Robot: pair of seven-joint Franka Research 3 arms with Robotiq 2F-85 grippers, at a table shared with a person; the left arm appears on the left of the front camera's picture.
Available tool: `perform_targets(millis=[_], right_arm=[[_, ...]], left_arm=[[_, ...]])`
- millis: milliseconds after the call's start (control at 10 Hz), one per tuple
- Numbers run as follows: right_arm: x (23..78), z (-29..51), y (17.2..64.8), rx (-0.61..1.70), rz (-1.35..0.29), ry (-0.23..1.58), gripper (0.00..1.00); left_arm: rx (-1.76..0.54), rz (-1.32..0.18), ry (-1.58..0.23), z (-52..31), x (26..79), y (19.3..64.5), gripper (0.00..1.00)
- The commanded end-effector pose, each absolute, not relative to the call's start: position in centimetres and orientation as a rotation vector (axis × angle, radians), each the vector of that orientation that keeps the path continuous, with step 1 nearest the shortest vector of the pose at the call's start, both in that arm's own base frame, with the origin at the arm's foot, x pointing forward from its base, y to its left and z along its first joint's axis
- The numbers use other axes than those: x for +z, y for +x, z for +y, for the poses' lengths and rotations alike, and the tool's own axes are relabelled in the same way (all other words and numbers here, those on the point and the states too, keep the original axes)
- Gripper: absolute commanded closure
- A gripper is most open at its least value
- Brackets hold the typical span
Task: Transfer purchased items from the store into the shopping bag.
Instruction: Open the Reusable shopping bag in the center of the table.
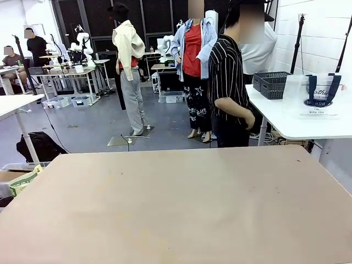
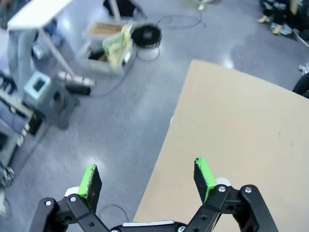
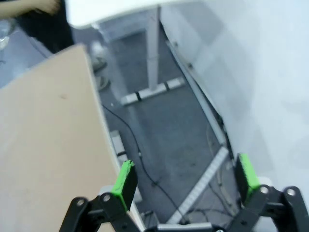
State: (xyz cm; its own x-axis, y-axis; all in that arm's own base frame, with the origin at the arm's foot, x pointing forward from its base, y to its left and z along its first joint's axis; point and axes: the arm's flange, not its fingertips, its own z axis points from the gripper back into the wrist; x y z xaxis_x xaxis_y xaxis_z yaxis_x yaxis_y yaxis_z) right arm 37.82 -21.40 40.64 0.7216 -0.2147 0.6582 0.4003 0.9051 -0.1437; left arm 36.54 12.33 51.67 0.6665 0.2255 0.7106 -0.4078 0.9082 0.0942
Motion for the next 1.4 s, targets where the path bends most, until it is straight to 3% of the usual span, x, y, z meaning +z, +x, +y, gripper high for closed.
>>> perform_targets(millis=[0,100,200,300,1300], right_arm=[[33.7,-20.4,33.7,-0.41,-0.676,-0.22,0.0],[32.3,-20.5,34.0,-0.398,-0.687,-0.207,0.0],[37.5,-23.3,37.3,-0.39,-0.649,-0.267,0.0],[37.5,-23.3,37.3,-0.39,-0.649,-0.267,0.0],[37.5,-23.3,37.3,-0.39,-0.649,-0.267,0.0]], left_arm=[[0.504,-0.777,0.141,12.0,36.3,18.7,0.0],[0.52,-0.75,0.144,12.4,36.2,18.9,0.0],[0.619,-0.653,0.173,11.1,37.4,19.3,0.0],[0.509,-0.719,0.176,17.0,49.8,35.4,0.0],[0.509,-0.719,0.176,17.0,49.8,35.4,0.0]])
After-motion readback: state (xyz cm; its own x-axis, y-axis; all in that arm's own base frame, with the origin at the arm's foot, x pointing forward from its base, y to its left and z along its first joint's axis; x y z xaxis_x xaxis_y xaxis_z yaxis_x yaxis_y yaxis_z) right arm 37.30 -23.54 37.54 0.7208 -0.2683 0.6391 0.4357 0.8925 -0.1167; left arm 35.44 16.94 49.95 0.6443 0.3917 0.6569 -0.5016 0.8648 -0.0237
